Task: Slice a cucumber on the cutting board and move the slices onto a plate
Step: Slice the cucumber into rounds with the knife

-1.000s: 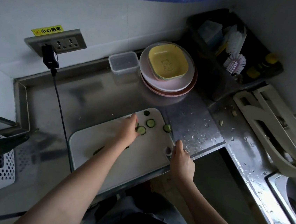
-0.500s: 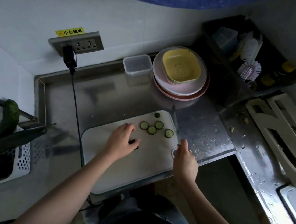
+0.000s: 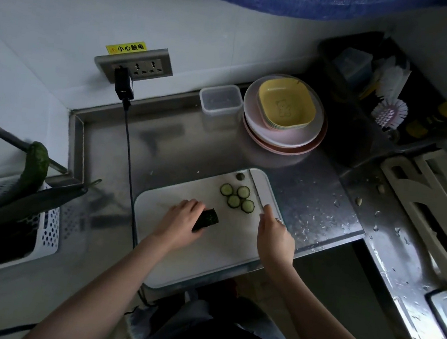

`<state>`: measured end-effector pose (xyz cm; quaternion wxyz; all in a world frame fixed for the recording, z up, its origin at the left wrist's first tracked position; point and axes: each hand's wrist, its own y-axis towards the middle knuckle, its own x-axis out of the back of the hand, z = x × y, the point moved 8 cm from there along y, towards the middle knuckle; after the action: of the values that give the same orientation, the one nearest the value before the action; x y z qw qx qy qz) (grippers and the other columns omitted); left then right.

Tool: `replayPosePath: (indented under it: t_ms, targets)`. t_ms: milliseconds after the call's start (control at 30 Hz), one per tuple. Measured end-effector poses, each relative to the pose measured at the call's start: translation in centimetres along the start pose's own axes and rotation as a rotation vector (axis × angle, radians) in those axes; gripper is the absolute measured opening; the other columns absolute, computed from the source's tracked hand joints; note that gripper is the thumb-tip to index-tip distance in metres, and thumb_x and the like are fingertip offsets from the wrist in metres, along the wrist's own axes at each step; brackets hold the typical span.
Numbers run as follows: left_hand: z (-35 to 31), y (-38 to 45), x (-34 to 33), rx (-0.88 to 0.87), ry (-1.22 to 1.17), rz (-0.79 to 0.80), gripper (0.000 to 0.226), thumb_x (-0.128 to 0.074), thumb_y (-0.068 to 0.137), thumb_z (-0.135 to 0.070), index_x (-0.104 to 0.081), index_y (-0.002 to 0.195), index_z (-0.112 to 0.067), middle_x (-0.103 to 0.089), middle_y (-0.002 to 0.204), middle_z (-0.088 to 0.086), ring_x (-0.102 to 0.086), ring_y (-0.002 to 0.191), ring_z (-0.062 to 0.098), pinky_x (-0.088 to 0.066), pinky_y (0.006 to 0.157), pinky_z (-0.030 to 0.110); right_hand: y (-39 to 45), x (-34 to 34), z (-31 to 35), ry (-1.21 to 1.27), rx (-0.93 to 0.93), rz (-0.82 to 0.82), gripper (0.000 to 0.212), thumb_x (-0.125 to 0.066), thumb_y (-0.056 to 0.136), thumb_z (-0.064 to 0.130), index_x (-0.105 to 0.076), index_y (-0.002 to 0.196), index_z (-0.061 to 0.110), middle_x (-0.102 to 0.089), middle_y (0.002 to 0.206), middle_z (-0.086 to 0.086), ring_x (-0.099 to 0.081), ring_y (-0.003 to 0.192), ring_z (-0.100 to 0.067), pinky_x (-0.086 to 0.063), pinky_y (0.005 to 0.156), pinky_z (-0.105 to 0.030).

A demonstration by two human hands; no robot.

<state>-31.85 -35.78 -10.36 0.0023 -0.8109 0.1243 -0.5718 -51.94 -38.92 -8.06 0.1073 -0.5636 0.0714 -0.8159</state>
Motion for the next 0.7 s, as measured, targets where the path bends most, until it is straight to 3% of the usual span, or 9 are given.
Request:
replayPosePath:
  t_ms: [100,200,300,433,567,700]
  targets:
    - [0.0,-0.3,0.0,0.002,0.001,-0.007,0.040,-0.074,0.074,-0.027,-0.058,0.105,-0.008,-0.060,0.099,0.011,-0.059,0.088,0.031,-0.053,0.066,0.041,0.1,-0.3,1.6,0.025,0.112,0.072,0.010,-0.034,0.100,0.025,-0.038,0.107,0.020,-0.058,0.074,-0.009,-0.058,0.063,-0.031,-0.052,0.058,-0.041]
    - [-0.3,-0.9,-0.1,-0.050,0.022,0.016,0.044,-0.079,0.067,-0.023,-0.058,0.102,-0.007,-0.061,0.094,0.012,-0.061,0.083,0.032,-0.053,0.061,0.041,0.0,-1.9,3.9,0.044,0.212,0.224,0.016,-0.034,0.100,0.027,-0.042,0.110,0.017,-0.062,0.083,-0.014,-0.060,0.072,-0.036,-0.048,0.060,-0.040]
    - [-0.4,-2.0,-0.1,-0.124,0.084,0.034,0.045,-0.078,0.069,-0.027,-0.055,0.103,-0.010,-0.061,0.096,0.009,-0.061,0.084,0.029,-0.054,0.062,0.039,-0.2,-3.0,4.2,0.071,0.190,0.279,0.014,-0.034,0.100,0.028,-0.041,0.109,0.020,-0.065,0.088,-0.015,-0.061,0.075,-0.037,-0.050,0.062,-0.042]
    - [-0.4,-2.5,0.5,-0.098,0.058,0.027,0.036,-0.068,0.082,-0.026,-0.056,0.110,-0.007,-0.059,0.104,0.011,-0.057,0.095,0.029,-0.053,0.072,0.042,0.0,-2.5,2.4,0.074,0.073,0.223,0.012,-0.034,0.100,0.028,-0.039,0.107,0.020,-0.064,0.086,-0.015,-0.060,0.070,-0.033,-0.052,0.064,-0.042]
    - [-1.9,-2.2,0.5,-0.126,0.058,0.033,0.035,-0.065,0.084,-0.023,-0.054,0.112,-0.005,-0.058,0.107,0.013,-0.054,0.099,0.031,-0.050,0.076,0.042,-0.3,-2.2,3.1,0.146,0.030,0.183,0.010,-0.032,0.100,0.026,-0.038,0.103,0.019,-0.061,0.079,-0.014,-0.054,0.062,-0.031,-0.044,0.055,-0.036]
    - [-1.9,-1.6,0.0,-0.053,0.049,0.012,0.042,-0.072,0.075,-0.014,-0.056,0.112,-0.003,-0.059,0.105,0.017,-0.056,0.096,0.037,-0.051,0.069,0.045,-1.6,-1.5,4.6,0.250,0.031,0.108,0.010,-0.032,0.100,0.025,-0.039,0.106,0.021,-0.061,0.076,-0.013,-0.056,0.062,-0.032,-0.044,0.050,-0.038]
